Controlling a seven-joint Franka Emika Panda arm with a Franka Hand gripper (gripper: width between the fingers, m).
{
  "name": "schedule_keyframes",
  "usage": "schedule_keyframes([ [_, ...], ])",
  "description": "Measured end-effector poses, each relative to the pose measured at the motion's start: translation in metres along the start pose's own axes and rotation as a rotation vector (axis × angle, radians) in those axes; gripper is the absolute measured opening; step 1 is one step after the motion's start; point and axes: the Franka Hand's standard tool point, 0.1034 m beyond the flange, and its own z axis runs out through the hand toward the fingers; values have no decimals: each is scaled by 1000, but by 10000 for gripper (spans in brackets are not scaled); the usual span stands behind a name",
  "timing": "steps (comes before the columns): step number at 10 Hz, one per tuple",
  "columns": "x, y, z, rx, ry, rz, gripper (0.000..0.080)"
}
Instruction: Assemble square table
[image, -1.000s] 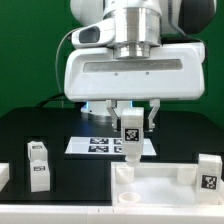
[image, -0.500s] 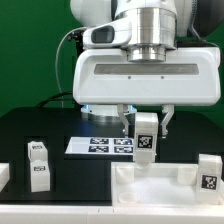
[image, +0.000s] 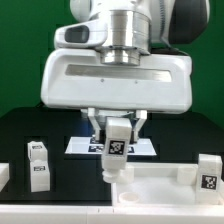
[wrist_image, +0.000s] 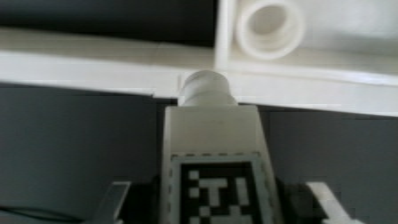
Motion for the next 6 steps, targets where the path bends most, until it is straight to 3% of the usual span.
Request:
schedule_keyframes([
  [6,-11,-28,13,21,-14,46,284],
])
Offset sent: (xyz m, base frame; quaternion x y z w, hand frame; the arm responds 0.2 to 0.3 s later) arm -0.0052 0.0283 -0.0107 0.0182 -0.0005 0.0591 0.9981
